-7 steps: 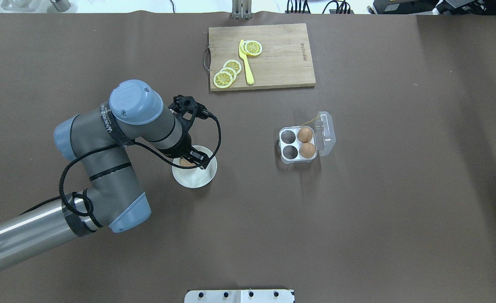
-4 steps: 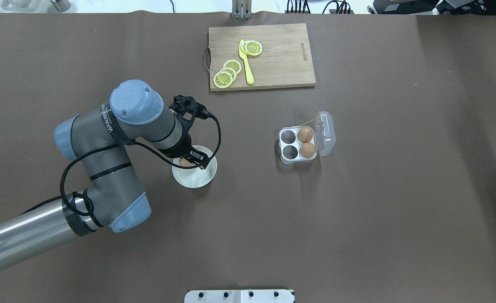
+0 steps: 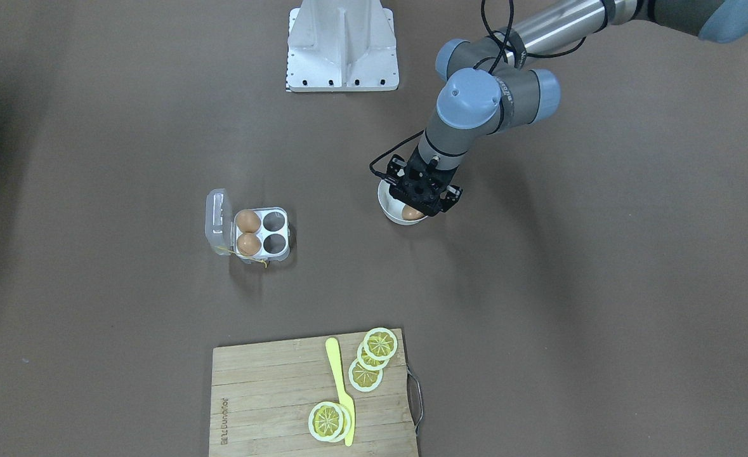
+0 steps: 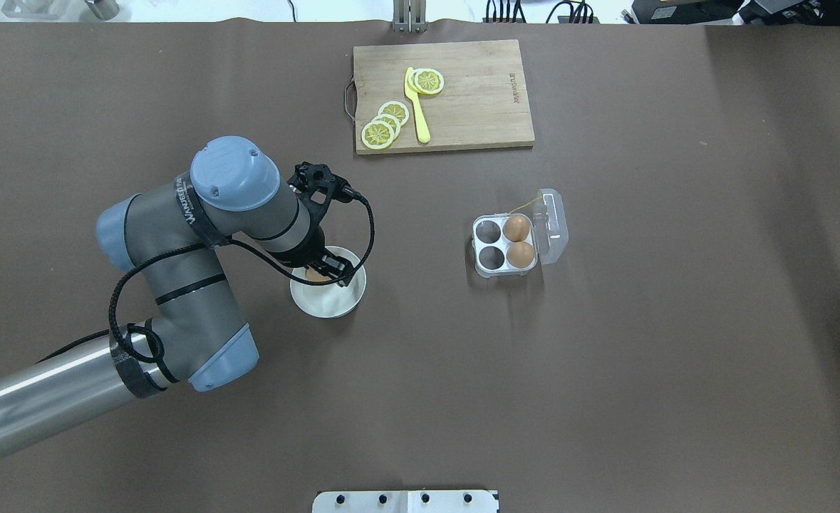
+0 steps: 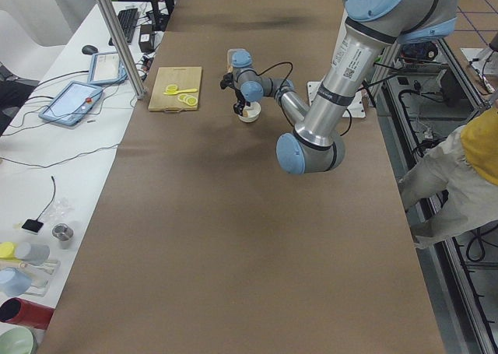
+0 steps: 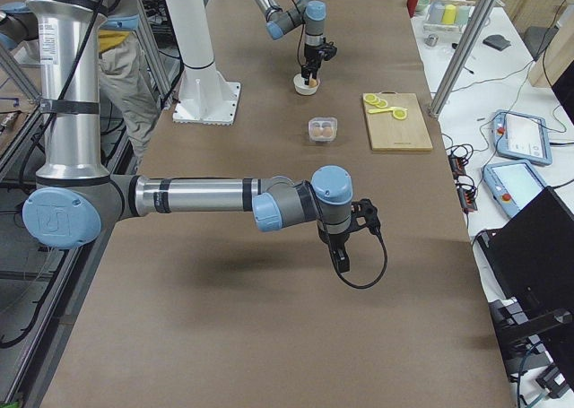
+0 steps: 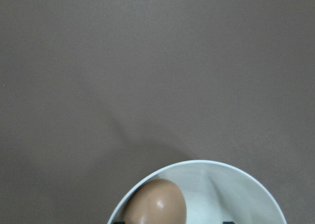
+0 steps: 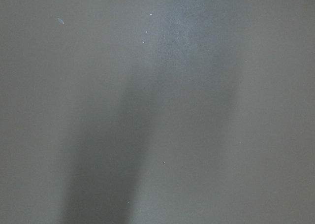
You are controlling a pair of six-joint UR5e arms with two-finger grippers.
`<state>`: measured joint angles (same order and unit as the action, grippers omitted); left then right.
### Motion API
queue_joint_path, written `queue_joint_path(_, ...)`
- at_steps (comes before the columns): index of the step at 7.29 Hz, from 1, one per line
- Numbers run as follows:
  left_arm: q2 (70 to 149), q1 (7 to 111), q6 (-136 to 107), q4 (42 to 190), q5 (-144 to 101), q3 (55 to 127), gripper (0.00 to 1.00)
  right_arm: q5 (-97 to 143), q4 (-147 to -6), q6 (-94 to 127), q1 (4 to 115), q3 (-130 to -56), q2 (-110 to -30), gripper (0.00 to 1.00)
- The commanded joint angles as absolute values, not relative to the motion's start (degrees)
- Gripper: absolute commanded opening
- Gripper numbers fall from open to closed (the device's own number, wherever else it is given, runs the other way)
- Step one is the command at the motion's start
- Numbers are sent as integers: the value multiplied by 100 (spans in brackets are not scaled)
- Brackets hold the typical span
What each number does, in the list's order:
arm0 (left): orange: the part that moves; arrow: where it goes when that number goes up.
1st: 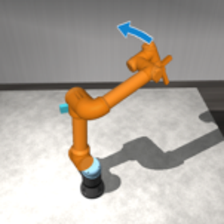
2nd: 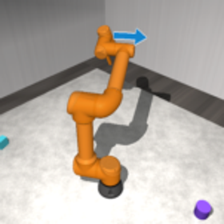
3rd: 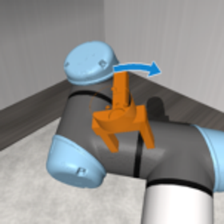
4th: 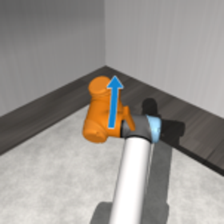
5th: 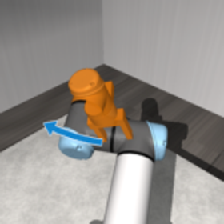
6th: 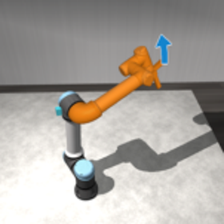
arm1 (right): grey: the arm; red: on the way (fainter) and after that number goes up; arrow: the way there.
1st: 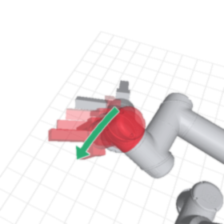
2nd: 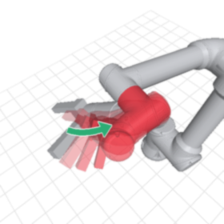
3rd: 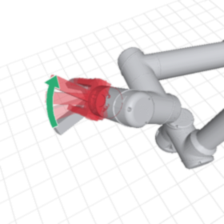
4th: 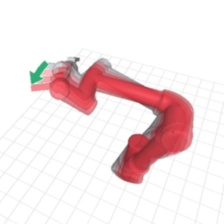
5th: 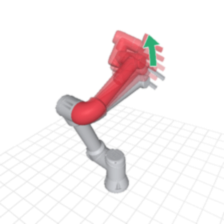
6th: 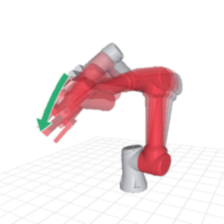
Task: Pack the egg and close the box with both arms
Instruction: 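Close the left gripper around the brown egg in the bowl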
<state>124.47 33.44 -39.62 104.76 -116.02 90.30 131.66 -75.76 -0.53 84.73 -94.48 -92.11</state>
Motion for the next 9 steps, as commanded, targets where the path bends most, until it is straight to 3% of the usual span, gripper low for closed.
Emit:
queue_joint_path(1, 12454, 3331, -3955, 10468, -11602, 9018, 65, 13166, -7576, -53, 8473, -9448, -9211, 100)
queue_joint_path(2, 12489, 3331, -3955, 10468, -11602, 8939, 60, 13166, -7576, -53, 8473, -9448, -9211, 100)
queue_joint_path(7, 12603, 3305, -3964, 10476, -11593, 8781, 59, 13166, -7576, -53, 8473, -9448, -9211, 100)
queue_joint_path(8, 12630, 3305, -3964, 10468, -11593, 8780, 56, 13175, -7576, -53, 8473, -9448, -9211, 100)
queue_joint_path(9, 12639, 3305, -3964, 10468, -11593, 8772, 46, 13166, -7576, -53, 8473, -9448, -9211, 100)
